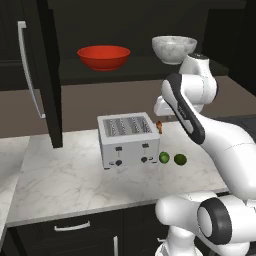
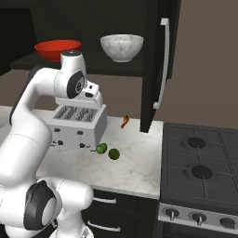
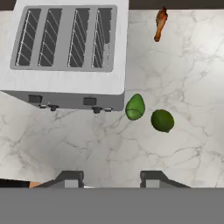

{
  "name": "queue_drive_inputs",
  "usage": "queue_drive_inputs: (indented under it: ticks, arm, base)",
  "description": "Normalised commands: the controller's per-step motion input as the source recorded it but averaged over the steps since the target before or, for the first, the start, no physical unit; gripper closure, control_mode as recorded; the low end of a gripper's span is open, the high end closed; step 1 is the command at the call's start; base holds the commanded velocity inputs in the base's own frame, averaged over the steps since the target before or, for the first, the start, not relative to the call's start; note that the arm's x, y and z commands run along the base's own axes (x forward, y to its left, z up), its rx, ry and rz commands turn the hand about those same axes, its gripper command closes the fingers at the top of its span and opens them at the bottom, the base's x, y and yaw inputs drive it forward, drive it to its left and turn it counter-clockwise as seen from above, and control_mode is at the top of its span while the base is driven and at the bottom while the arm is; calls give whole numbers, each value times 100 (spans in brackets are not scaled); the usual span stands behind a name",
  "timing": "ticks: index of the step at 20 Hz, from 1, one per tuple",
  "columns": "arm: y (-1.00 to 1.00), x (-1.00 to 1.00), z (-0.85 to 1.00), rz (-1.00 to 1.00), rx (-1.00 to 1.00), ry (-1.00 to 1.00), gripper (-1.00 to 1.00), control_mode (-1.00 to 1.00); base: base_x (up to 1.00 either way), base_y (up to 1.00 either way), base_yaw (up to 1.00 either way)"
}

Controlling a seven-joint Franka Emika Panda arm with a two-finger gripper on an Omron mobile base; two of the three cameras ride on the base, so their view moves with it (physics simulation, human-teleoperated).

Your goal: Pick both bowls and place them on the counter. Then place the lime in one bowl and place the avocado in the other bowl.

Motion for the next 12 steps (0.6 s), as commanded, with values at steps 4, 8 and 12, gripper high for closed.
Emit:
queue_drive_inputs:
  ticks: [4,8,12]
  arm:
    - [0,-4,2,0,0,-1,-100,-100]
    - [6,-9,17,-5,4,-3,-100,-100]
    - [16,-7,32,-14,11,0,-100,-100]
  base:
    - [0,0,0]
    - [0,0,0]
    - [0,0,0]
